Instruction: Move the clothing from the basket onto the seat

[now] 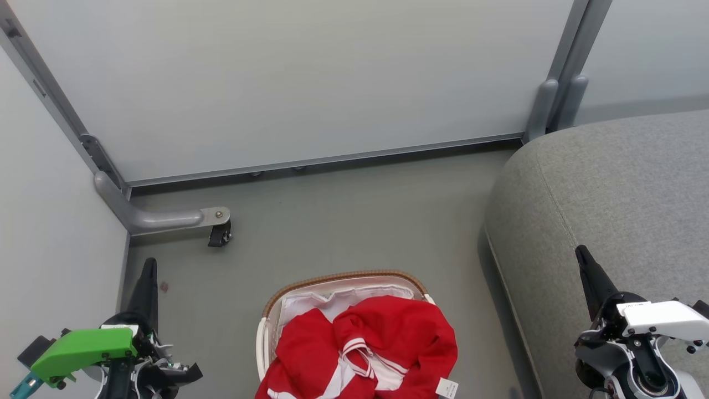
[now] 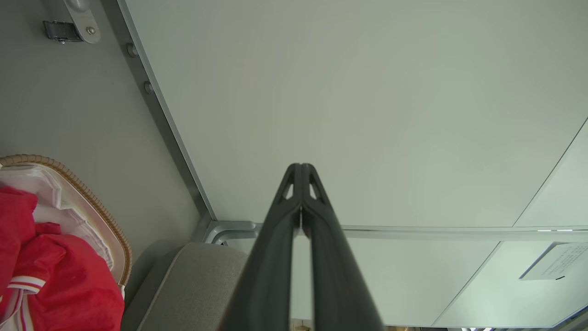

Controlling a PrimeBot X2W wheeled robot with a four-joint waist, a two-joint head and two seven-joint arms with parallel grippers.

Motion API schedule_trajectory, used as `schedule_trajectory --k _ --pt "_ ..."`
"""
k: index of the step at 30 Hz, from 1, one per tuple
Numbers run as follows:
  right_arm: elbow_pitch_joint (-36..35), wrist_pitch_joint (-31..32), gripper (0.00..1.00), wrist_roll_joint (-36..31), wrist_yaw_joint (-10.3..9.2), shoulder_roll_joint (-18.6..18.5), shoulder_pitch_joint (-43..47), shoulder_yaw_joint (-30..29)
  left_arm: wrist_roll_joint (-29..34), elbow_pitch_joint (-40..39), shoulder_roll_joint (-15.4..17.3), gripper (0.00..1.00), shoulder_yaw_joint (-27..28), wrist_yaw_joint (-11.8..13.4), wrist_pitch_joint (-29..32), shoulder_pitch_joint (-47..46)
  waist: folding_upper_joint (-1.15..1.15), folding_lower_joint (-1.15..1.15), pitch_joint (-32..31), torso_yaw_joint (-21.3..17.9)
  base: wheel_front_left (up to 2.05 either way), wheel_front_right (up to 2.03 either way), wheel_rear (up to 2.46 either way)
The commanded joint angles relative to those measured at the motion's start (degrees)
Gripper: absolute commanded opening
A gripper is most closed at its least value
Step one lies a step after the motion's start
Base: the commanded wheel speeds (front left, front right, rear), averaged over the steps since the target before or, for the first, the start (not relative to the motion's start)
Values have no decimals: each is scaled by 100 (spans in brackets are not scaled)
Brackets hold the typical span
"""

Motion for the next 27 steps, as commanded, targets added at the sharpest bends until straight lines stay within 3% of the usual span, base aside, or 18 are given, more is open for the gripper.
schedule_trajectory --k 1,5,6,16,27 --pt "-13 3 0 18 -1 -35 65 -9 -16 -5 39 0 10 -40 14 -61 0 0 0 0 0 0 0" --pt "-13 2 0 18 -1 -35 65 -9 -16 -7 39 0 10 -40 14 -61 0 0 0 0 0 0 0" --pt "-1 -1 100 -1 -1 0 0 0 1 -2 0 100 0 0 0 0 0 0 0 0 0 0 0" --pt "181 -190 100 -278 -2 -42 -2 171 345 291 35 100 -137 6 -197 45 0 0 7 5 0 0 0" --pt "148 -492 100 -1540 -2 -179 -142 364 1726 348 116 100 -265 2 -493 -17 0 0 15 19 0 0 0"
